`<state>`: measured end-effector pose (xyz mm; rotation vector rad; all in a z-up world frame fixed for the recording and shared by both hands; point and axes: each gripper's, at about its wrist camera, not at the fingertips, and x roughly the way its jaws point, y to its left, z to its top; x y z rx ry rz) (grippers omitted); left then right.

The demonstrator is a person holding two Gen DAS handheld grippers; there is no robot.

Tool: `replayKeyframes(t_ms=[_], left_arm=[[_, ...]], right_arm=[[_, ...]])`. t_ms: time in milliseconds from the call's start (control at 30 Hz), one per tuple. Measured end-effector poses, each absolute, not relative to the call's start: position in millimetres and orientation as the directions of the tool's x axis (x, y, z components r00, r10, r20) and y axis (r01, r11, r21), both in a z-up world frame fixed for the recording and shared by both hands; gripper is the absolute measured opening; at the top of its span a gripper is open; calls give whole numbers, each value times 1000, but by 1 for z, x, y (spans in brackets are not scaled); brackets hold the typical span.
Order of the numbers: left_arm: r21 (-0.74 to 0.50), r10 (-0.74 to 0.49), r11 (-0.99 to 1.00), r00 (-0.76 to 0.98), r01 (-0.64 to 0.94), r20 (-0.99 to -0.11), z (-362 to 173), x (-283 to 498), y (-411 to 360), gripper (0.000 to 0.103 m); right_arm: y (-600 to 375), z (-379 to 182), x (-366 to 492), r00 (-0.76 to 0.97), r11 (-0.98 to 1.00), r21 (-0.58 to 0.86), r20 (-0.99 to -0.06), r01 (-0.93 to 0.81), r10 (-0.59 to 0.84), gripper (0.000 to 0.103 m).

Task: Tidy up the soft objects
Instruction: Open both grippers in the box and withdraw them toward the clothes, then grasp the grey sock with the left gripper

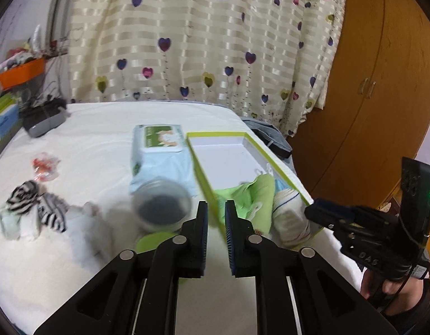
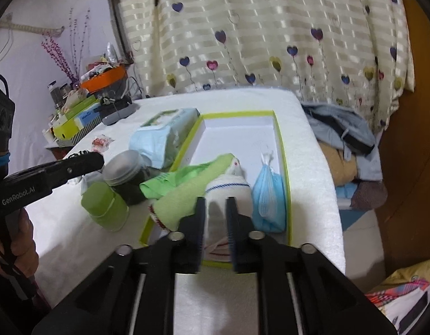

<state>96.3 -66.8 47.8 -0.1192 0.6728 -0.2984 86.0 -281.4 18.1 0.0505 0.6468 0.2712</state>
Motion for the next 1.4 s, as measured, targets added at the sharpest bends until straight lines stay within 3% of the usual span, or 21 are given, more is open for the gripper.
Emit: replayKeyframes(t_ms=[33, 67, 100, 500, 1400], left_arm=[[-206, -304, 952, 747, 225, -591, 48, 92, -61, 20], [-204, -294, 955, 754, 213, -588, 48, 87, -56, 24], [-204, -285, 958, 760, 202, -585, 48, 82, -50, 25], [-232, -206, 970, 777, 80, -595, 34, 48, 11, 29], [-281, -170, 960, 758, -19, -629, 10, 40, 56, 39]], right_arm=[[-278, 20, 82, 770, 962, 129, -577, -241, 271, 36], [-276, 21, 80, 773, 960, 129, -571, -247, 276, 50], [-274, 23, 77, 776, 958, 129, -563, -257, 284, 55], [-226, 37, 56, 766, 923, 95, -530, -372, 363, 56], [-152, 34, 52, 676, 860, 61, -591, -507, 440, 56]])
